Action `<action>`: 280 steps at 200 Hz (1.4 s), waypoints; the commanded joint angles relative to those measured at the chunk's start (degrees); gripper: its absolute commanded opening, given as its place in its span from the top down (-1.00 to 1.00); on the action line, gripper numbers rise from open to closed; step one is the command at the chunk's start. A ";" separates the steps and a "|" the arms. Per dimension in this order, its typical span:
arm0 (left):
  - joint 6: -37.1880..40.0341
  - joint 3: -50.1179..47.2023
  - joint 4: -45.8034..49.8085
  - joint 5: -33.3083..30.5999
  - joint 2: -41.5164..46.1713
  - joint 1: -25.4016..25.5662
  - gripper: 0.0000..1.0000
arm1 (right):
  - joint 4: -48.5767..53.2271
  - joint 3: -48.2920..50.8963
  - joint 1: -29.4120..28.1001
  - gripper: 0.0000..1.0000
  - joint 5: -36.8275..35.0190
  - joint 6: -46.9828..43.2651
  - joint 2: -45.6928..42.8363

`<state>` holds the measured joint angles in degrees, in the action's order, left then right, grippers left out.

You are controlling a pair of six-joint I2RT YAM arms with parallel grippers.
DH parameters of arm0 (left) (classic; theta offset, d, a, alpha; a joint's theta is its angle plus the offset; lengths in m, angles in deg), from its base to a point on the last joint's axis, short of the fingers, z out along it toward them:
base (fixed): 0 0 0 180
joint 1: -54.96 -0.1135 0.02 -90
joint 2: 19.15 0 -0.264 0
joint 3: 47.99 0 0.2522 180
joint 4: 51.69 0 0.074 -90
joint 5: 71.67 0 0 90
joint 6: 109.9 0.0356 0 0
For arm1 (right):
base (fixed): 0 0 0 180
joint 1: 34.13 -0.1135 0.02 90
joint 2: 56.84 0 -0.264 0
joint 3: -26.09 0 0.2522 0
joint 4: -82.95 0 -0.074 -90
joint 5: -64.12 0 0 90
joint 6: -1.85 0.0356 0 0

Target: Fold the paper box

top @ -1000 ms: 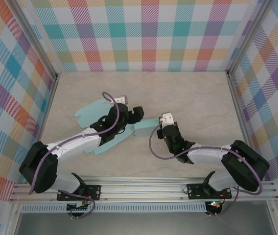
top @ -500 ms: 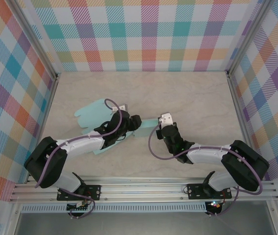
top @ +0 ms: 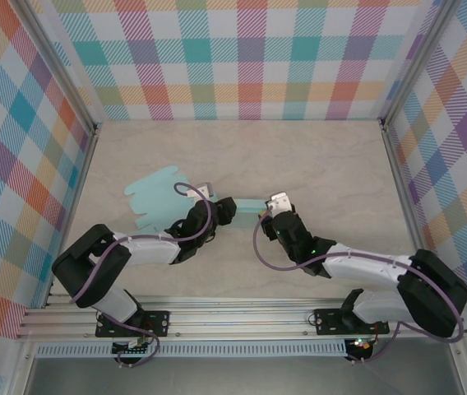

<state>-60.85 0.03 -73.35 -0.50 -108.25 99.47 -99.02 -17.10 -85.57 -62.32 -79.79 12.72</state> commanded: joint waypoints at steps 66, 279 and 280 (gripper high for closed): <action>0.54 -3.50 3.94 -3.96 -5.14 2.00 0.36 | 34.94 -17.71 3.93 -0.72 4.53 25.45 -6.98; -0.88 -3.69 4.16 -6.00 -6.62 3.04 0.61 | 30.24 -28.84 11.98 -0.99 25.84 29.60 18.17; -0.93 -3.68 4.19 -6.02 -6.66 3.04 0.61 | 30.28 -28.84 11.98 -1.00 25.74 29.60 18.21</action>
<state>-61.29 -1.21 -80.19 -6.89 -111.33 101.61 -67.41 -43.96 -73.79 -38.10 -50.81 30.06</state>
